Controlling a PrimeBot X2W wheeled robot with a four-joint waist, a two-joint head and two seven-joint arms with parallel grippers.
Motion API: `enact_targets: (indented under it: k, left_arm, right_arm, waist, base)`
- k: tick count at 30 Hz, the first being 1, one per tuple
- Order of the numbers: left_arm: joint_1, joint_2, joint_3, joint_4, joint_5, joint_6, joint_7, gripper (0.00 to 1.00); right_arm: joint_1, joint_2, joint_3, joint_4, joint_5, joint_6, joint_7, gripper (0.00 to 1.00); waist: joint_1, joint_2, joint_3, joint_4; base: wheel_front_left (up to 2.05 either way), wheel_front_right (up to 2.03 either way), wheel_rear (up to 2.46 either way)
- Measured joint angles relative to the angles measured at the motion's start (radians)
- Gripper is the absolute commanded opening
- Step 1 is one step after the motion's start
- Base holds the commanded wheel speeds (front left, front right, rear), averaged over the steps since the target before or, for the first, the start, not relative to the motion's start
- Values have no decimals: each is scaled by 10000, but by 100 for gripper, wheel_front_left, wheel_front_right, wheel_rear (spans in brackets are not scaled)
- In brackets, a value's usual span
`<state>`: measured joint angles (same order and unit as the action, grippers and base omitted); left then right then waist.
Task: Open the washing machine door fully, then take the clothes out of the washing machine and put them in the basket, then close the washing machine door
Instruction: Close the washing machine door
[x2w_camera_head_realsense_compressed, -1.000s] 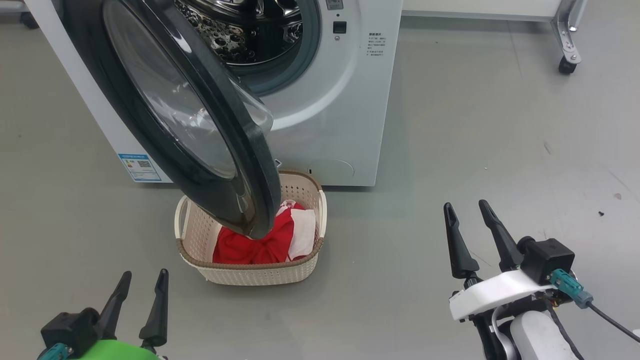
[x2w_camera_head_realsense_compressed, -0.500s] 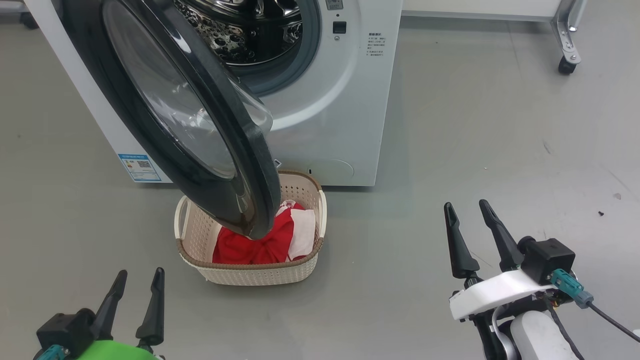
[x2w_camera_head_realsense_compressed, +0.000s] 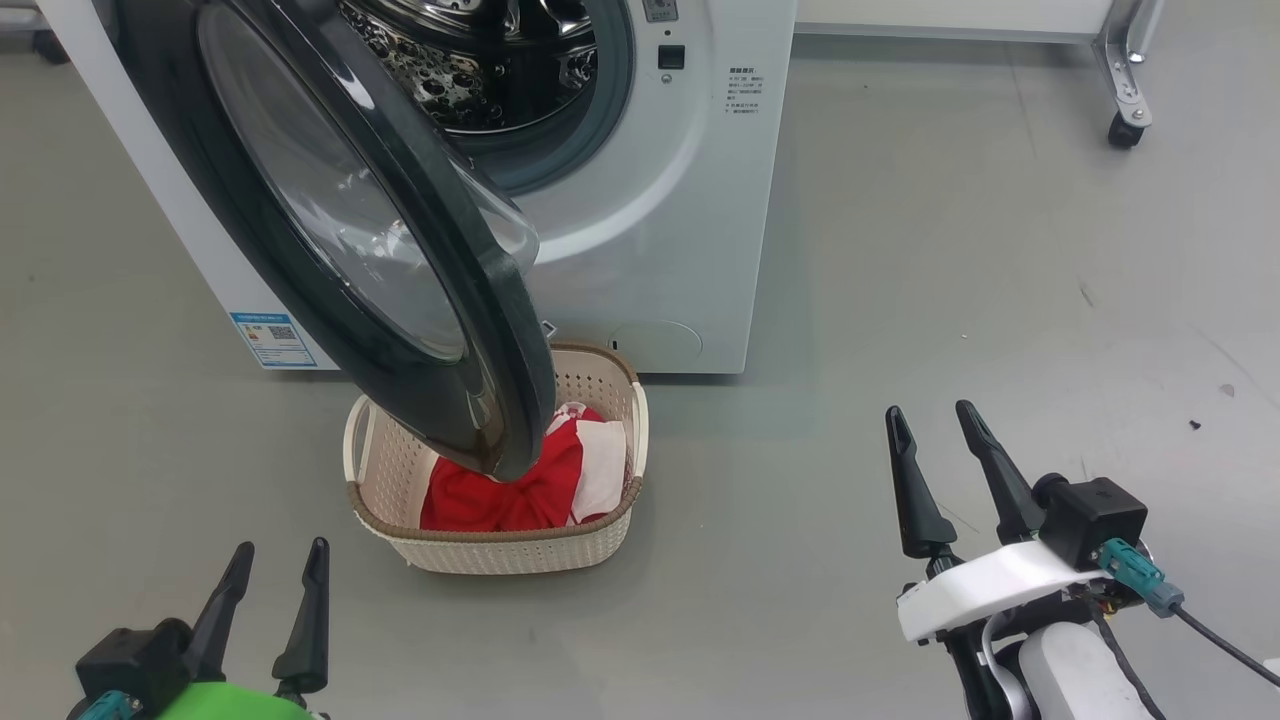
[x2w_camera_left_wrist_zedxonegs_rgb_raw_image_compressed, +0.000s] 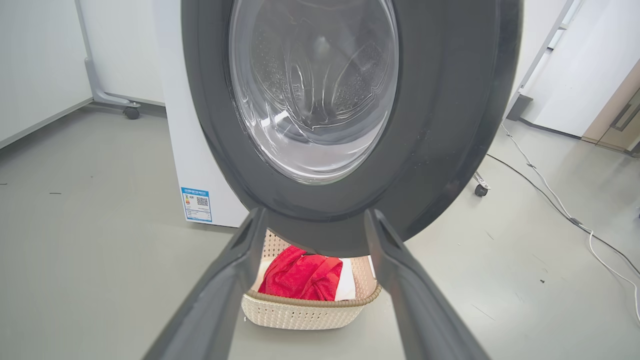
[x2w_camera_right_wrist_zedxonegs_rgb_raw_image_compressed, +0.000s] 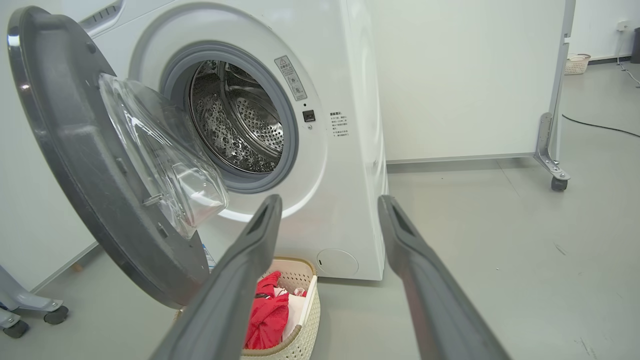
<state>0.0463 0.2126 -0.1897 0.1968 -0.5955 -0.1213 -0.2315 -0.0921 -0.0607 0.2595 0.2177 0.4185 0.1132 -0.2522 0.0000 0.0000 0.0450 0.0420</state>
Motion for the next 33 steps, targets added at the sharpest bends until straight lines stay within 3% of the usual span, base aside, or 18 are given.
enact_targets:
  k: [1,2,5,11,18,24,33]
  left_arm:
    - [0,0,-4,4,0,0,0,72]
    - [0,0,-8,8,0,0,0,46]
    - [0,0,-13,10,-2,0,-2,0]
    - [-33,-29,69,-128,-326,0,-75,0]
    - [-411,-686,581,-320,-2090,0,205,0]
    - [-1122,-1764,1204,-767,-5321,0,1145,0]
    - [-1813,-1952,2326,-825,-9357,48,2564,0]
  right_arm:
    - [0,2,4,4,-8,0,0,100]
    - [0,4,8,10,-21,2,0,100]
    - [0,6,36,23,-36,2,0,100]
    - [0,21,140,19,-67,19,0,100]
    - [-7,23,136,-8,-81,31,0,100]
    - [-44,35,150,-15,-81,52,0,100]
    - [-160,38,159,-8,-81,82,0,100]
  waist:
    - [0,0,-1,-10]
    - [0,0,-1,-22]
    - [0,0,8,-62]
    - [0,0,149,-196]
    - [0,0,393,-326]
    - [0,0,615,-460]
    - [0,0,773,-766]
  base:
    - [0,0,0]
    - [0,0,0]
    - [0,0,0]
    - [0,0,0]
    - [0,0,0]
    - [0,0,0]
    - [0,0,0]
